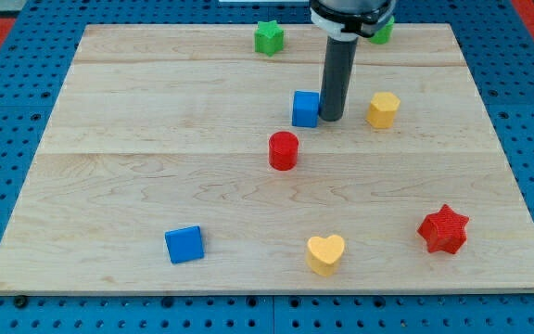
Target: Push the blue cube towards the center left of the board
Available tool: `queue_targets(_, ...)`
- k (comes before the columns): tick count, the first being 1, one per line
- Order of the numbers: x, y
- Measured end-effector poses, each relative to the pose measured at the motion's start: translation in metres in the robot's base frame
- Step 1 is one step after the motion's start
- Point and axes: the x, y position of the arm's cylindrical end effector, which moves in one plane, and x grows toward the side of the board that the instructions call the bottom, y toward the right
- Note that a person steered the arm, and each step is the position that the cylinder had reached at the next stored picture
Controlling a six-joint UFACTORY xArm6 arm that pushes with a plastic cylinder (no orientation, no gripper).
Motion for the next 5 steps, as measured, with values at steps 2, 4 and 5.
queue_targets(2,-0.007,-0.069)
queue_targets(4,-0.023,-0.1)
queue_targets(5,-0.022,-0.13)
